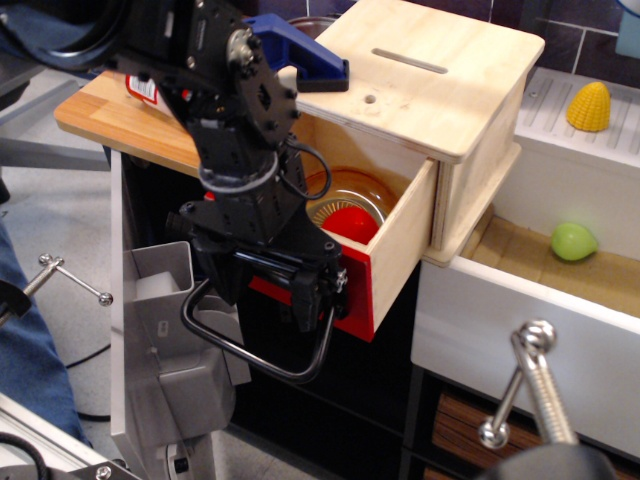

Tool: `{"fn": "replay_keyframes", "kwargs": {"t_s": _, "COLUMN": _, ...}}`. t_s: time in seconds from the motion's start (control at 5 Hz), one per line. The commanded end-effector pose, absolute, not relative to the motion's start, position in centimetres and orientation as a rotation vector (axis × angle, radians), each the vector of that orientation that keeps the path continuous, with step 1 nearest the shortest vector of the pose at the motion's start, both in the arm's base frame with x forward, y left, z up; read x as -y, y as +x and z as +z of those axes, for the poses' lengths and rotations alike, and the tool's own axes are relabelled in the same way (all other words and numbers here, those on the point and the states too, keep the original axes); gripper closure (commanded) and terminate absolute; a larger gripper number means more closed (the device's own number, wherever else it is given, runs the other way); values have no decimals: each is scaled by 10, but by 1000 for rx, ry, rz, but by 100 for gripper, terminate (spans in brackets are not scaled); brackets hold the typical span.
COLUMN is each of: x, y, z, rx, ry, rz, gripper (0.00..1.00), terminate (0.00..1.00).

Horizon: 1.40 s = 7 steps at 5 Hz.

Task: Close drawer of box

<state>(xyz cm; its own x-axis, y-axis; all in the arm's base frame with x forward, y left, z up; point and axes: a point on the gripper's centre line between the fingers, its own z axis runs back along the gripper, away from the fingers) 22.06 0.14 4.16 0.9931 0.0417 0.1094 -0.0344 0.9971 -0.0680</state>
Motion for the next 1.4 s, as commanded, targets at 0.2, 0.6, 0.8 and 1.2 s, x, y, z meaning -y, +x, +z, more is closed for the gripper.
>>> {"fn": "replay_keyframes", "kwargs": {"t_s": 0.2, "x": -16, "y": 300, "z": 89, "rx": 265, "ry": -86, "rz": -31, "gripper": 0, "terminate": 0}}
{"fn": "replay_keyframes", "kwargs": {"t_s": 0.6, "x": -24, "y": 337, "z": 106, "rx": 380, "ry": -60, "rz": -34, "gripper": 0, "terminate": 0}}
{"fn": "replay_keyframes", "kwargs": {"t_s": 0.8, "x": -24, "y": 354, "z": 103, "rx": 381, "ry": -56, "rz": -21, "gripper": 0, "terminate": 0}}
{"fn": "replay_keyframes", "kwargs": {"t_s": 1.2, "x": -28, "y": 356, "z": 98, "rx": 344, "ry": -53, "rz": -41, "gripper": 0, "terminate": 100}}
